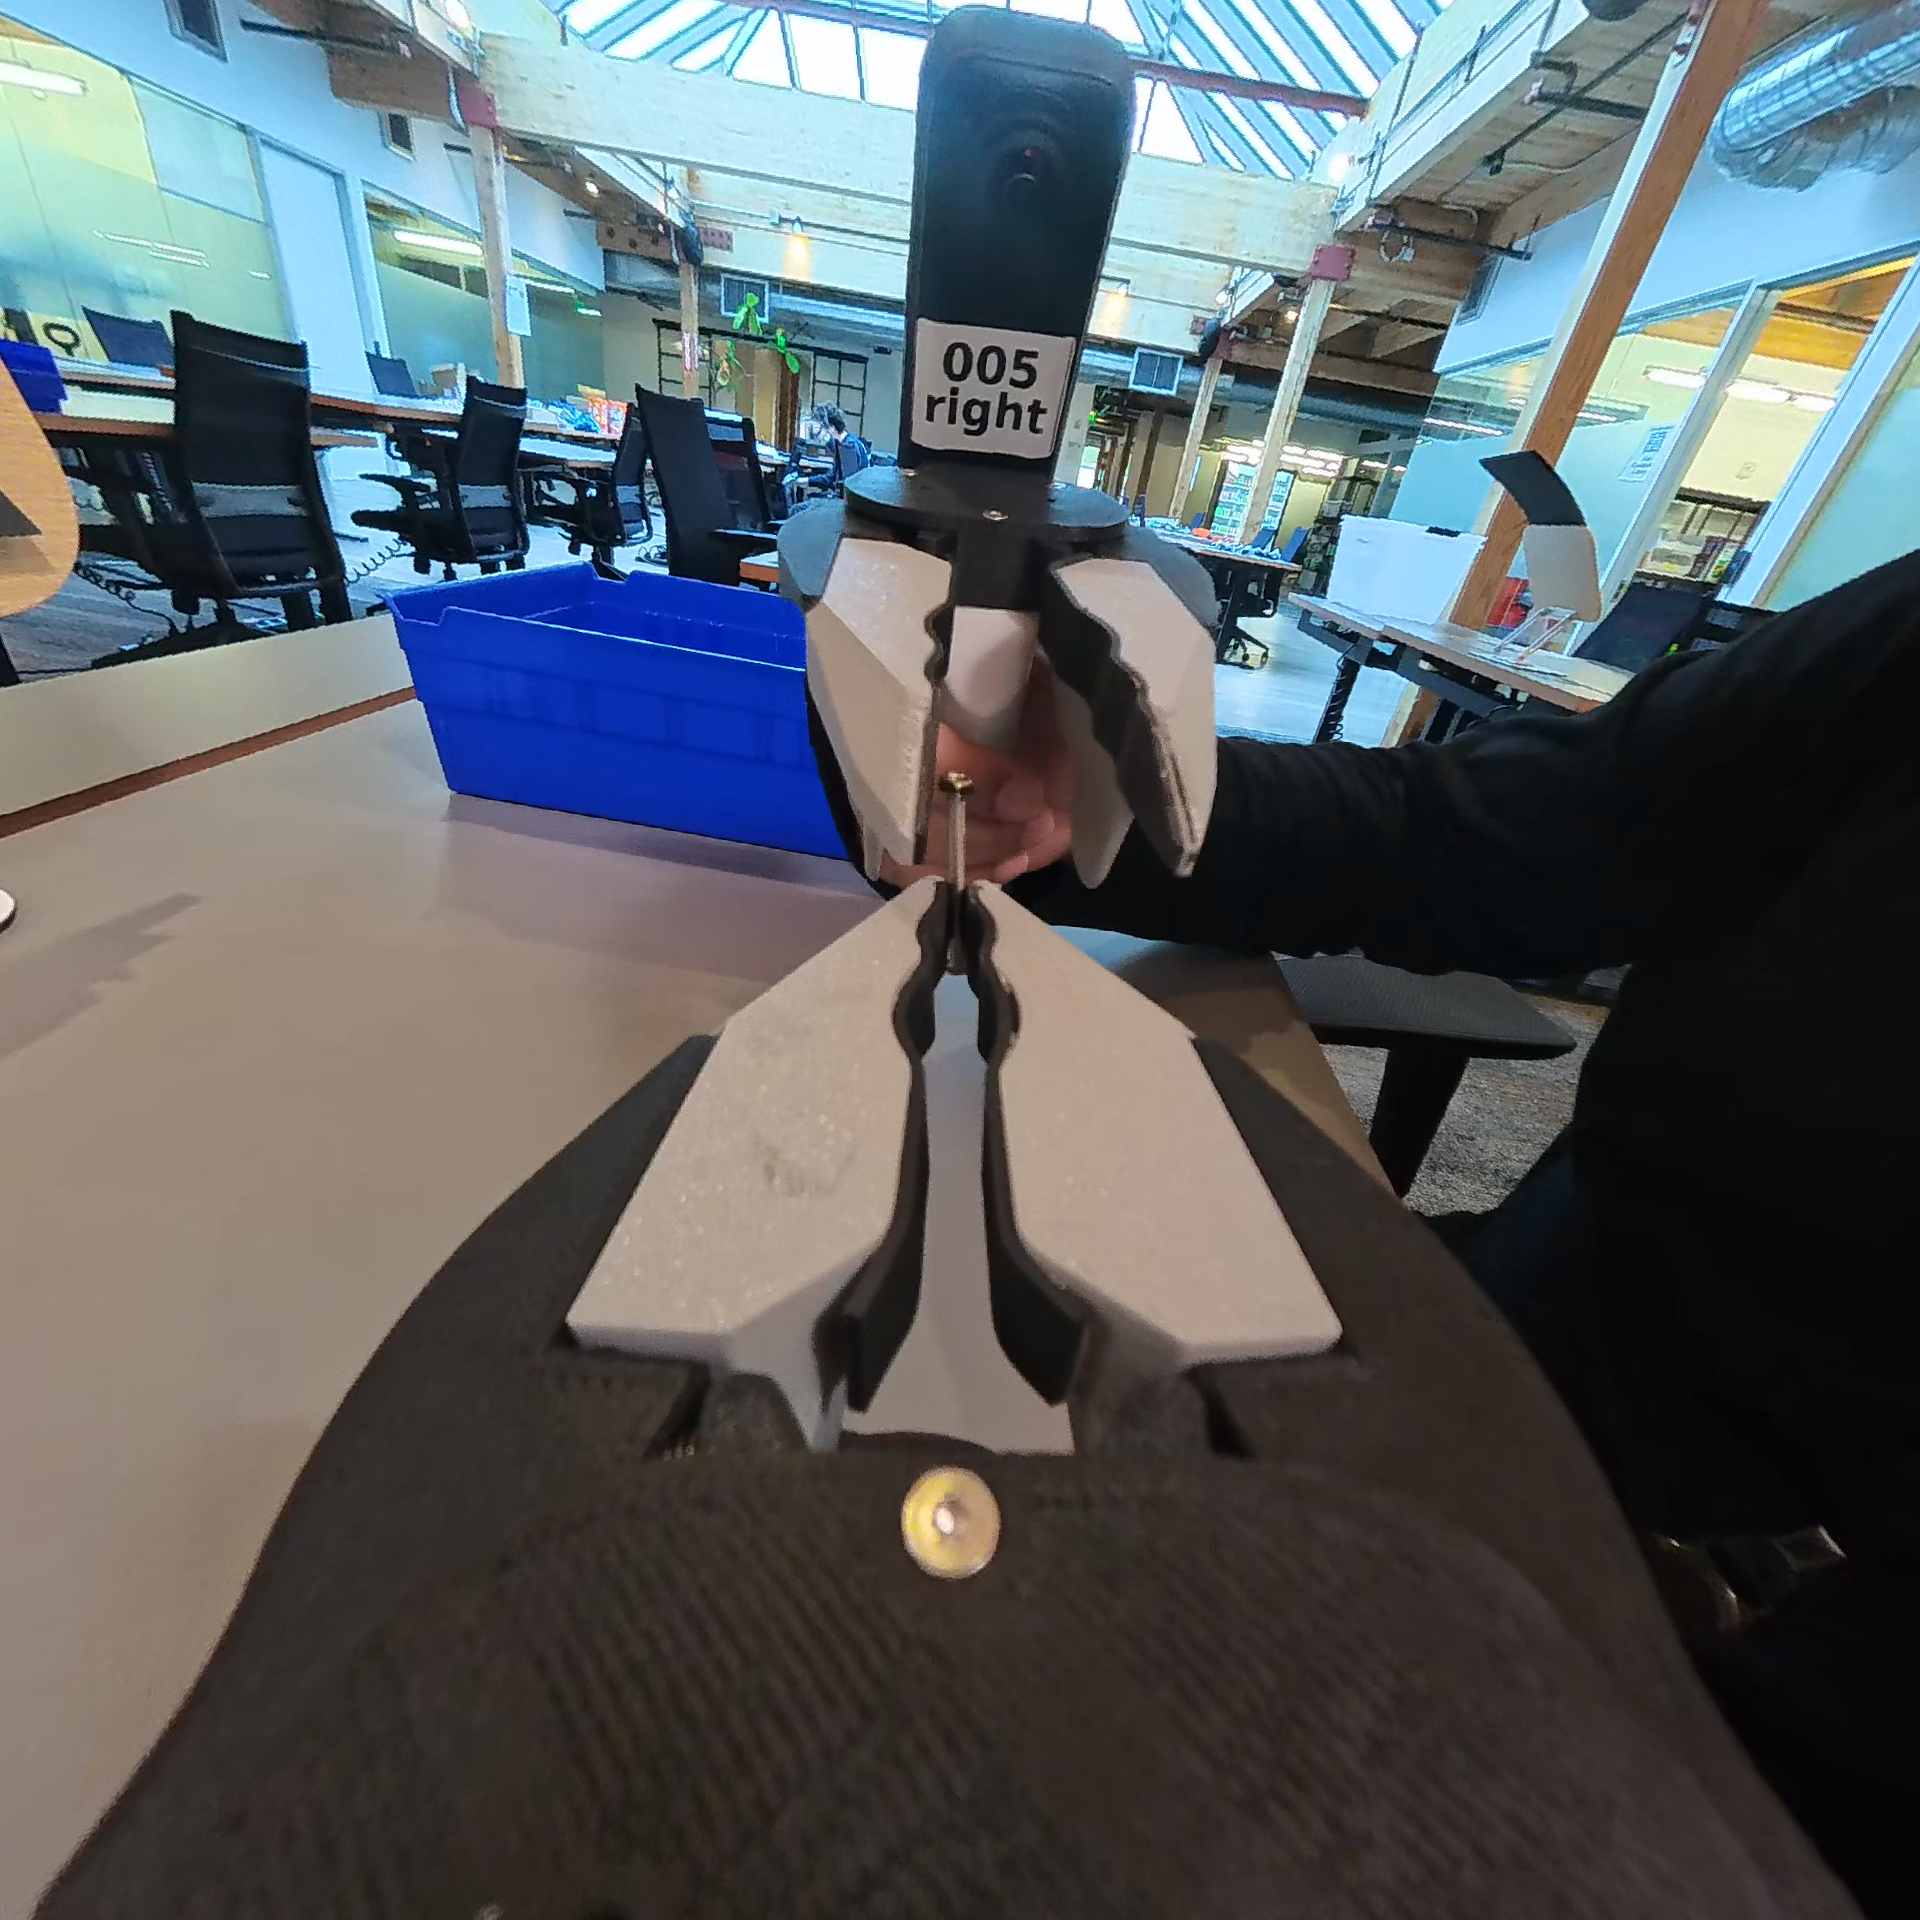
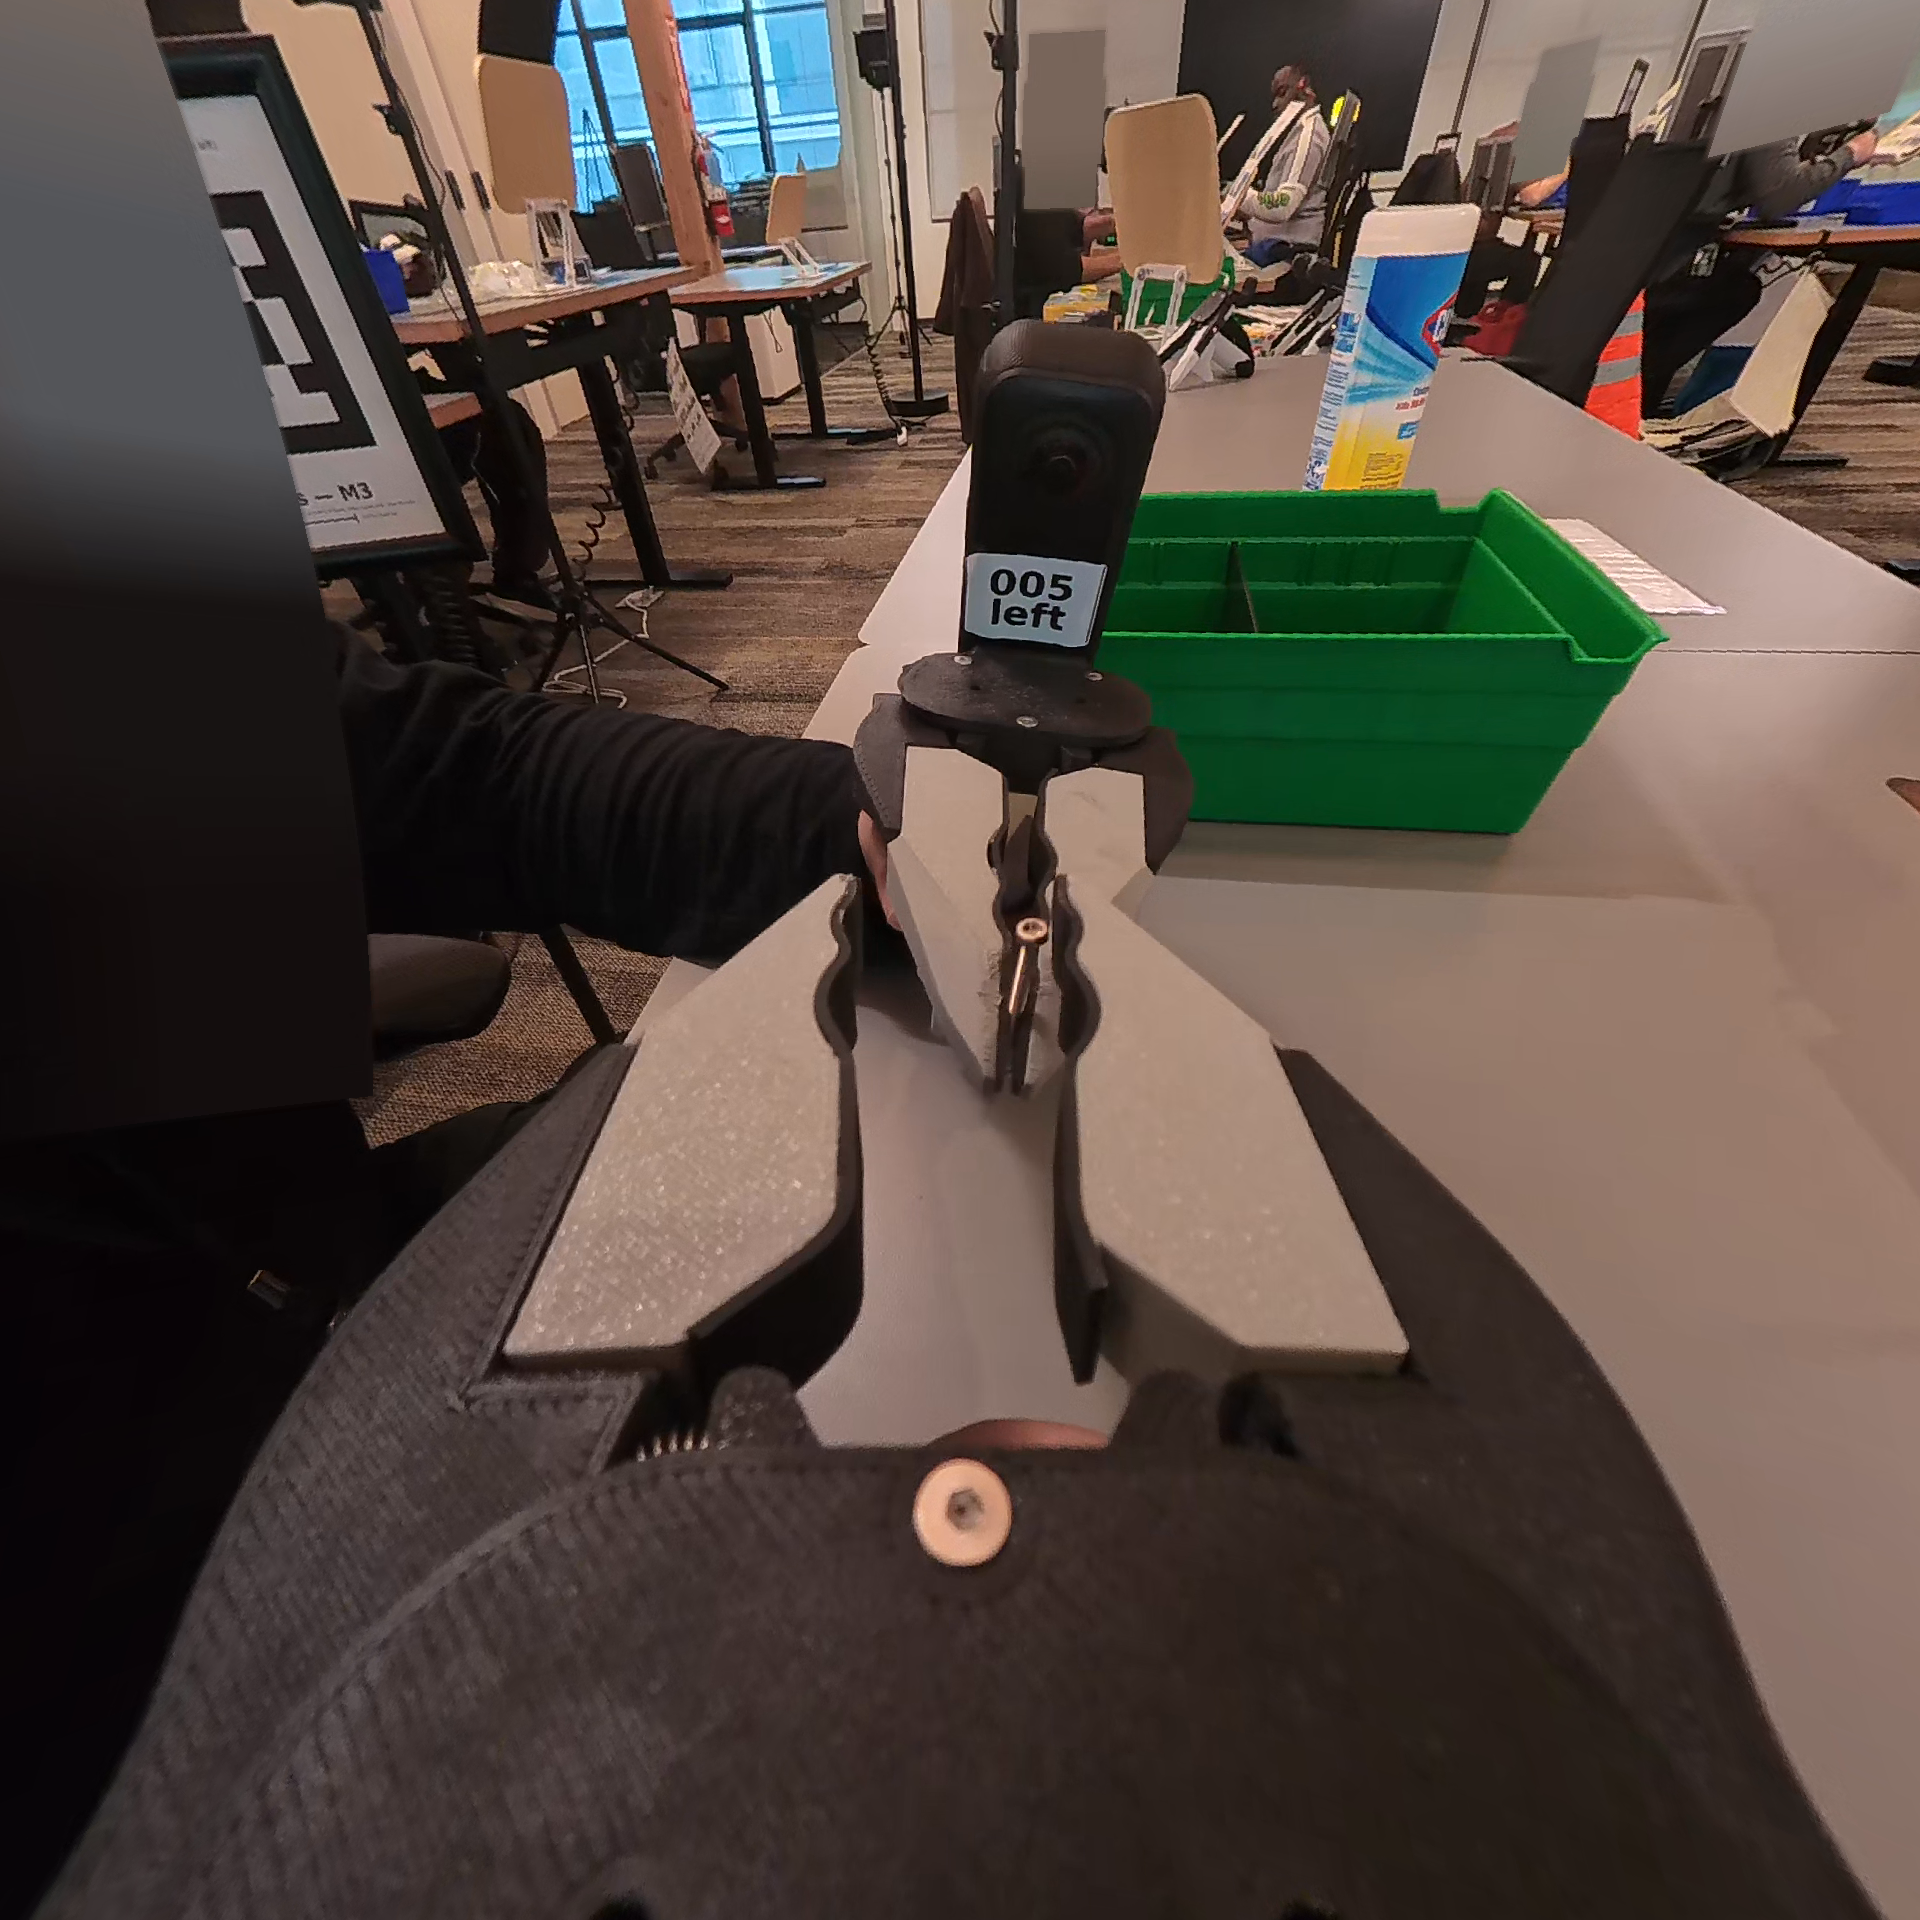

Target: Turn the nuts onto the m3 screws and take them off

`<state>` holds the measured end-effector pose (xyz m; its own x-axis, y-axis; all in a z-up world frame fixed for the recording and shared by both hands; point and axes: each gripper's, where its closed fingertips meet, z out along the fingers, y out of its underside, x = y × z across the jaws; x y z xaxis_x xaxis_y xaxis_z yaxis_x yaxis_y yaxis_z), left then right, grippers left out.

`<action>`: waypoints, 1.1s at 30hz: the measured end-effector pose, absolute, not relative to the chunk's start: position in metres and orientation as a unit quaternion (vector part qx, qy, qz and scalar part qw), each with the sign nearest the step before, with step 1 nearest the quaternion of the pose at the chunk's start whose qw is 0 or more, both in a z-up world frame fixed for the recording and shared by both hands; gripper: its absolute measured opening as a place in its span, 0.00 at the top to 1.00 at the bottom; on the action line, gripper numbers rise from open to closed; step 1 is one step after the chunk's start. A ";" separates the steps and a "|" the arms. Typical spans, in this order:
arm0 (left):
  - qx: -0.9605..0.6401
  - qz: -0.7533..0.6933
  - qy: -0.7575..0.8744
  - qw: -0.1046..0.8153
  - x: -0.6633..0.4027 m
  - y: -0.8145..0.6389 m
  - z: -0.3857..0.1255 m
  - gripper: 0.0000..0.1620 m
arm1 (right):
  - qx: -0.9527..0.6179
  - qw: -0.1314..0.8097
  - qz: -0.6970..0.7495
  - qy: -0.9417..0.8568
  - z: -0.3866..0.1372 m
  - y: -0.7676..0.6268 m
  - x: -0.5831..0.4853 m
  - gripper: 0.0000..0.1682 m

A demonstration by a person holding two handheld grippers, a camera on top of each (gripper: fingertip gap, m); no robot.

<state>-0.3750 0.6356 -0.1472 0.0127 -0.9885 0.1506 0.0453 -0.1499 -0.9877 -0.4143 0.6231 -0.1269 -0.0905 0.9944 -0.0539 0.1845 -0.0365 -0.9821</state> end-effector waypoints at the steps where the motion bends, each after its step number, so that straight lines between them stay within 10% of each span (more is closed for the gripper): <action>1: -0.529 -0.543 0.445 0.476 -0.375 0.636 -0.147 1.00 | -0.530 0.416 0.487 -0.556 -0.127 0.623 -0.414 0.80; 33: -0.534 -0.538 0.444 0.477 -0.375 0.638 -0.149 1.00 | -0.545 0.449 0.445 -0.550 -0.107 0.641 -0.386 0.87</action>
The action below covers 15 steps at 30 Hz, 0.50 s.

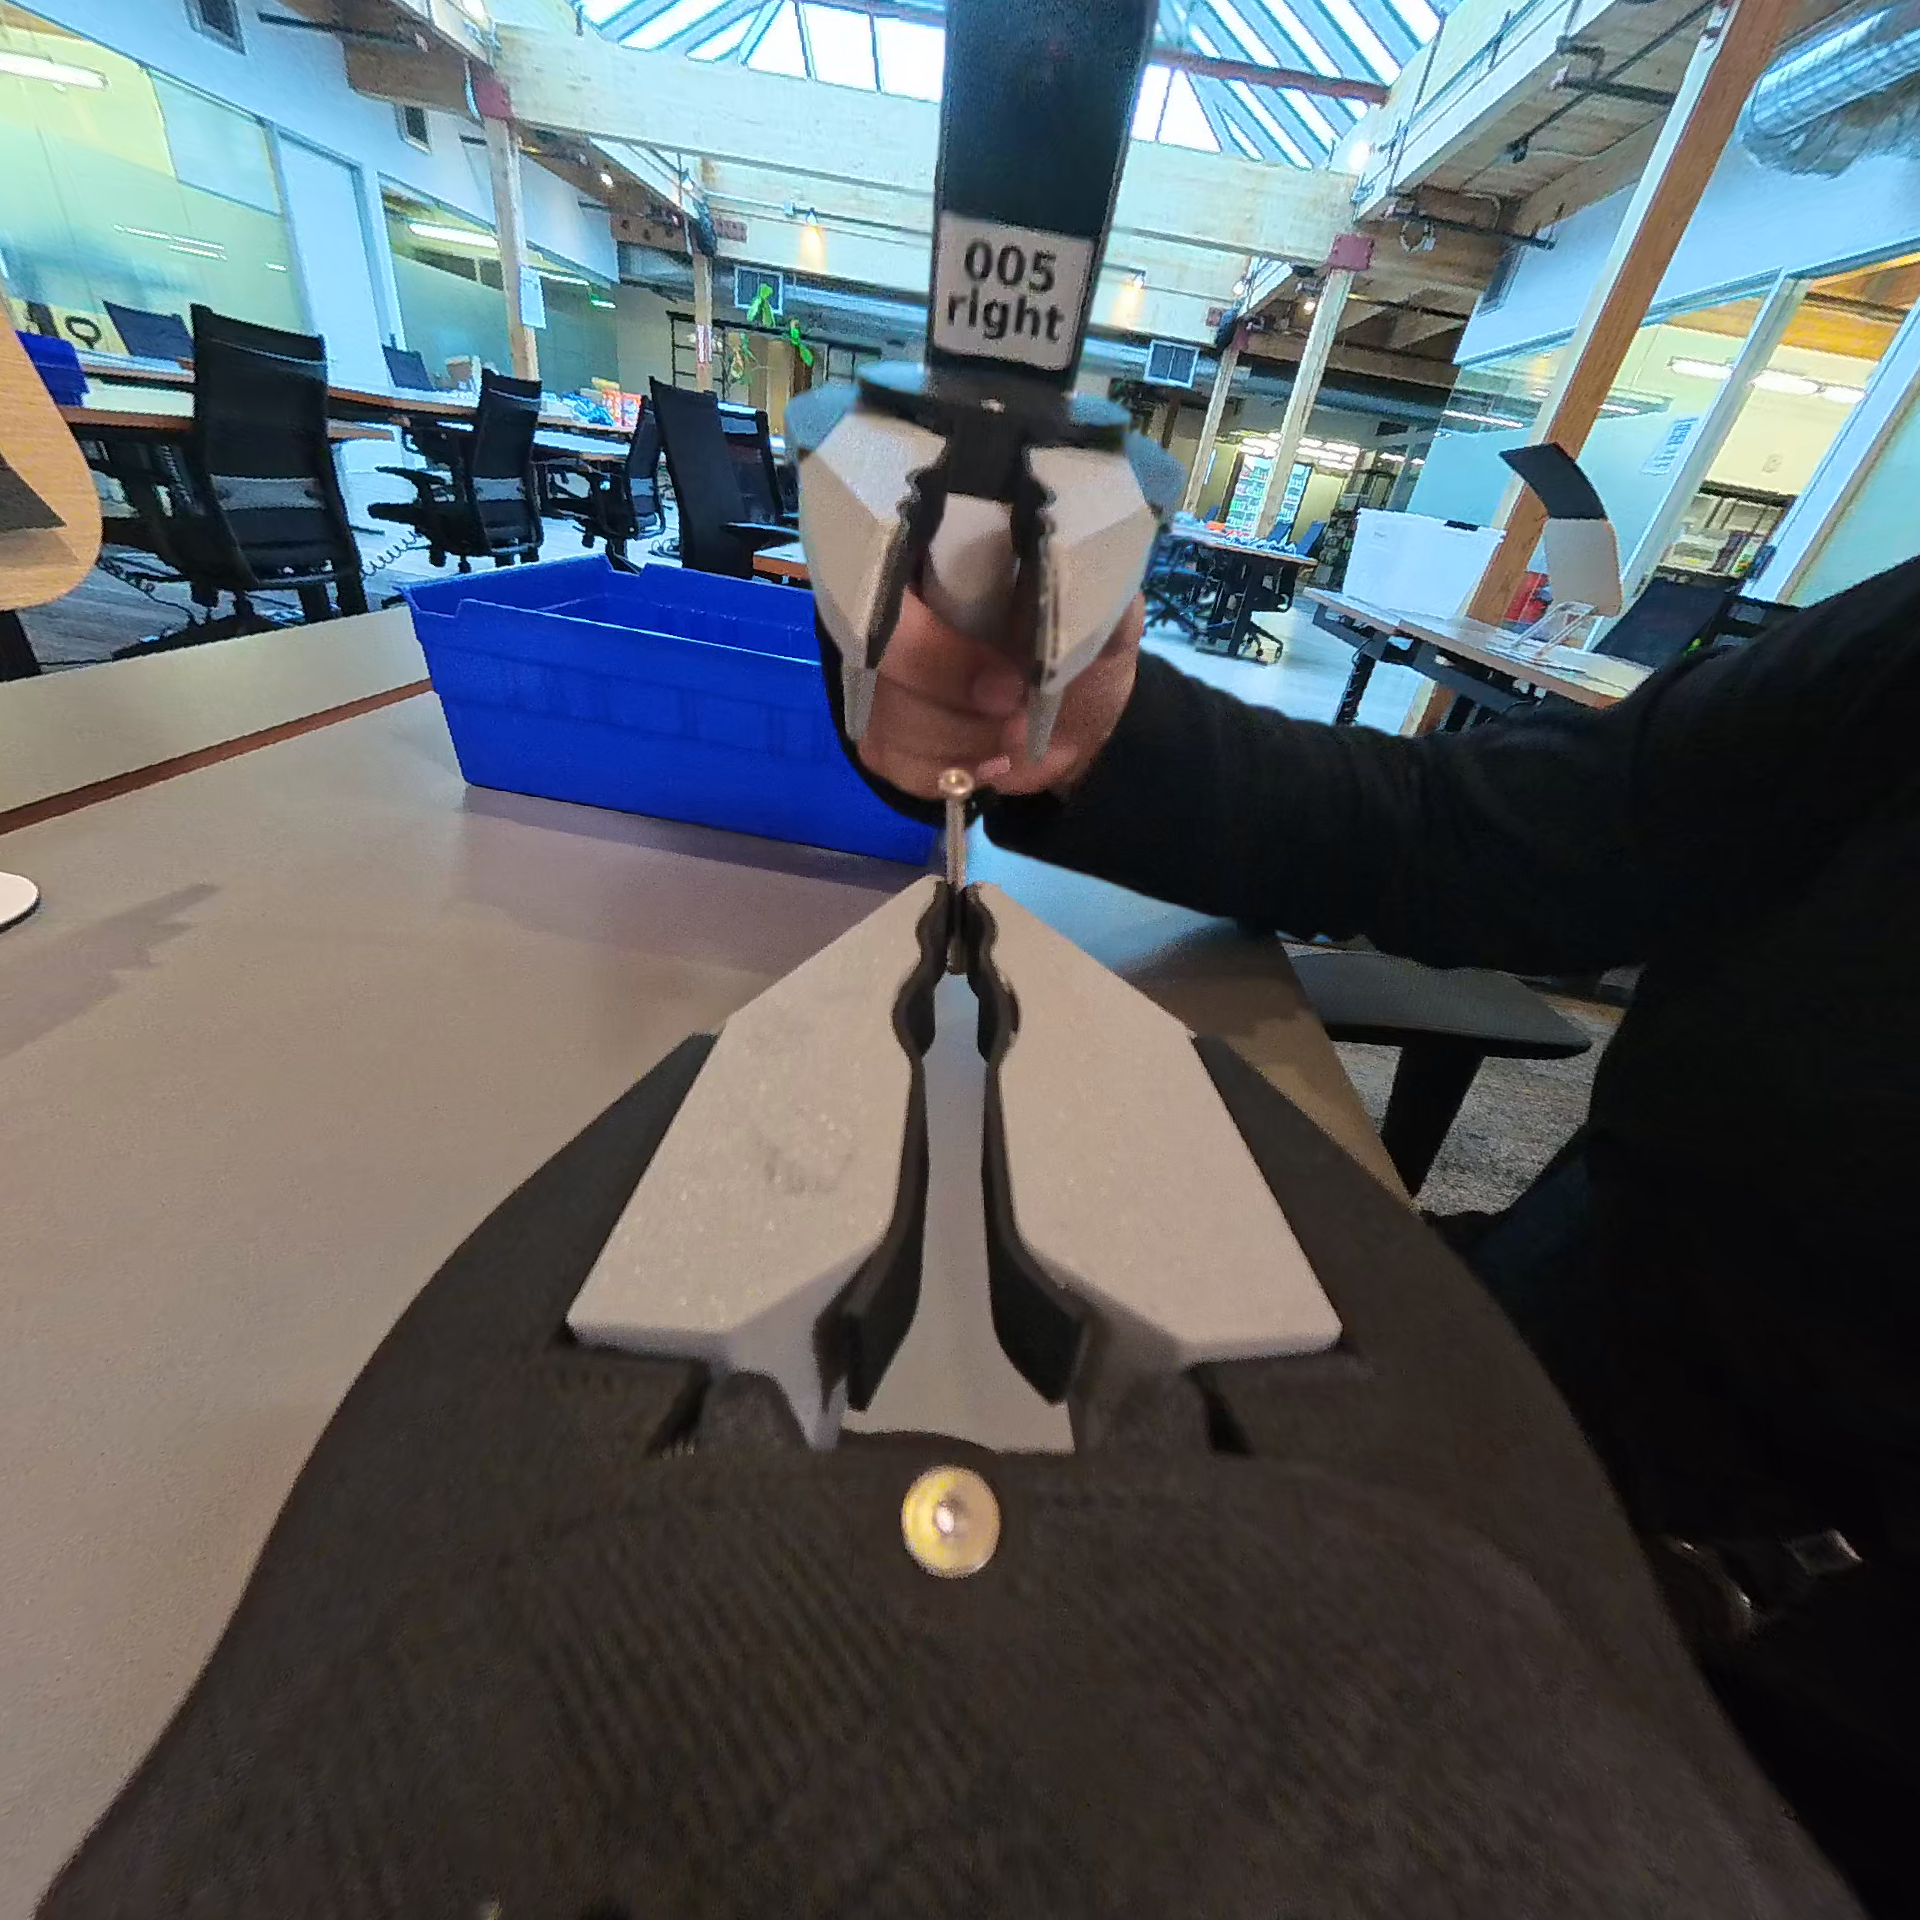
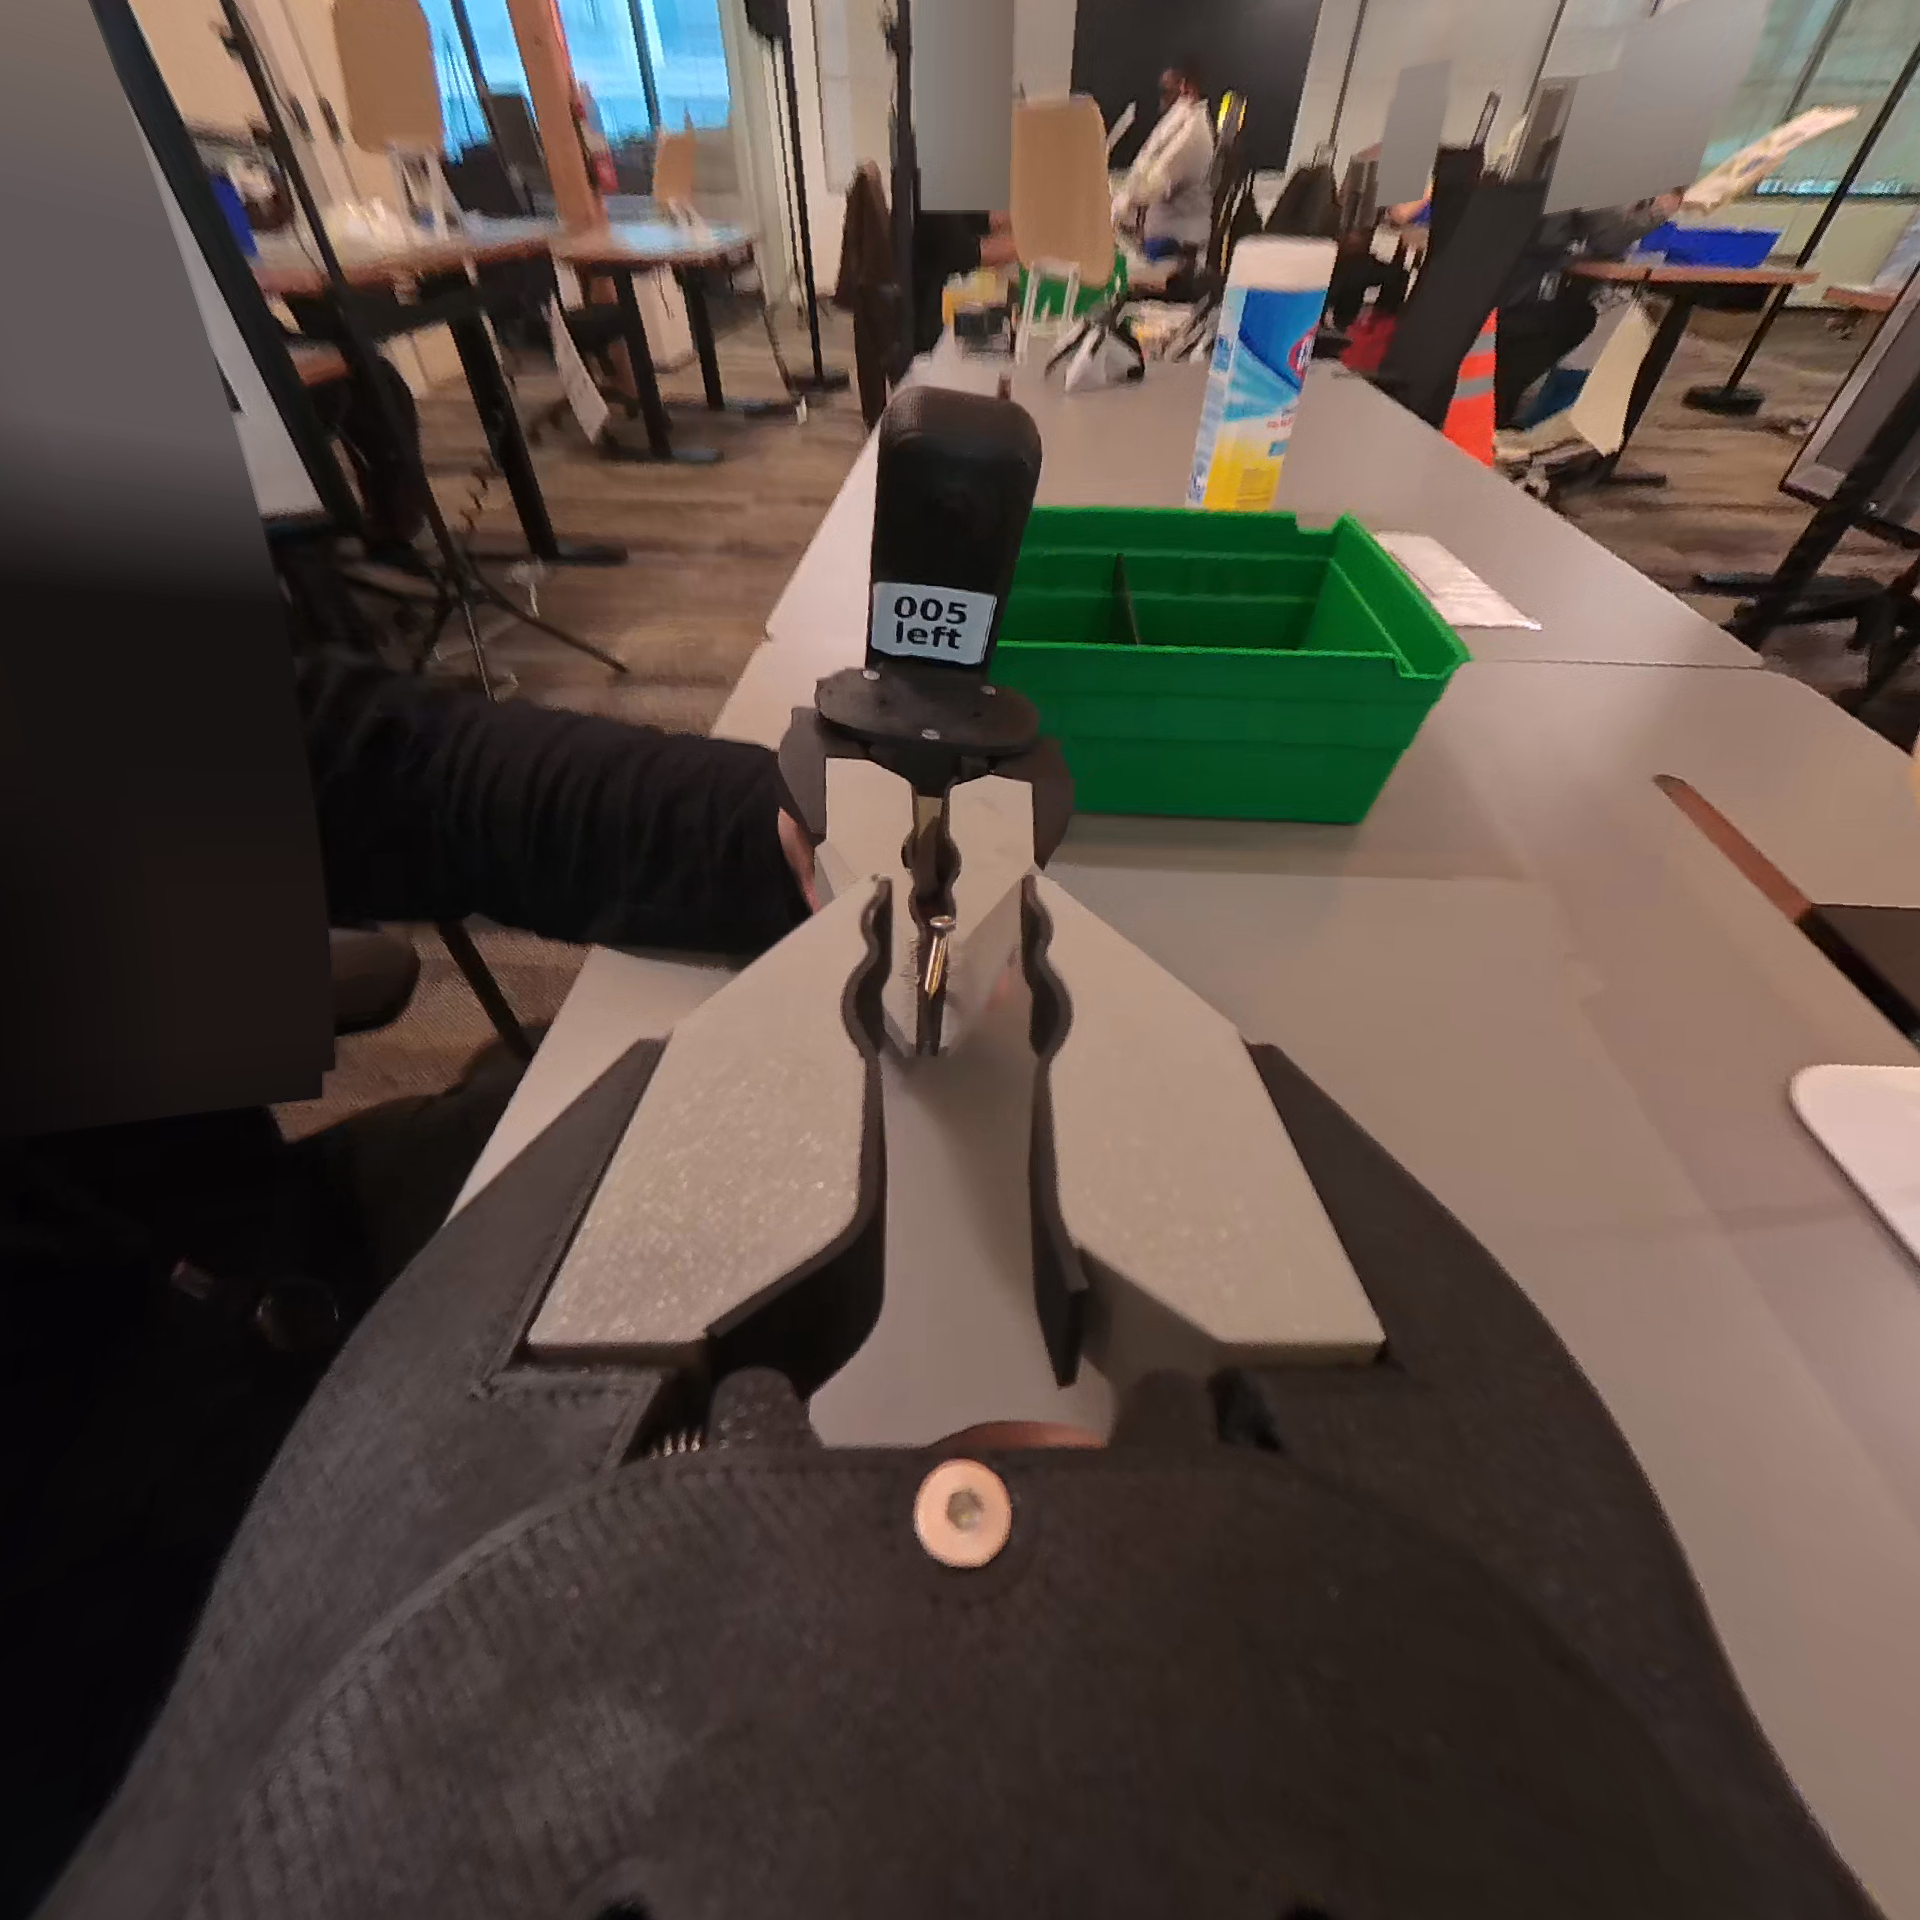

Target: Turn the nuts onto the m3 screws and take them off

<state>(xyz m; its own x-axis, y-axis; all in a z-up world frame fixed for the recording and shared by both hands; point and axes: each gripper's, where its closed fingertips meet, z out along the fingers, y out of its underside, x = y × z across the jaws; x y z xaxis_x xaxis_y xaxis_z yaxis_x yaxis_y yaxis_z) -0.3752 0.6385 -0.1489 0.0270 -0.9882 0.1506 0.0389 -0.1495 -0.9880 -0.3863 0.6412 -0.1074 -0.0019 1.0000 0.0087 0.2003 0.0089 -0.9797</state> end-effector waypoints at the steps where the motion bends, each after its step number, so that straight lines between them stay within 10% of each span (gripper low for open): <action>1: -0.536 -0.537 0.445 0.477 -0.375 0.639 -0.150 1.00 | -0.547 0.443 0.437 -0.559 -0.106 0.641 -0.385 0.88; 15: -0.547 -0.521 0.459 0.468 -0.371 0.639 -0.160 1.00 | -0.580 0.233 0.271 -0.732 -0.128 0.638 -0.393 0.91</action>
<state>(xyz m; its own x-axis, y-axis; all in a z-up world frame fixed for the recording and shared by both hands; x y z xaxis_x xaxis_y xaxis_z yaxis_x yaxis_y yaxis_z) -0.3713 0.6391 -0.1600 0.0355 -0.9894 0.1411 -0.0139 -0.1417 -0.9898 -0.3926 0.6383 -0.1285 -0.2188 0.9754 0.0271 0.7224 0.1806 -0.6675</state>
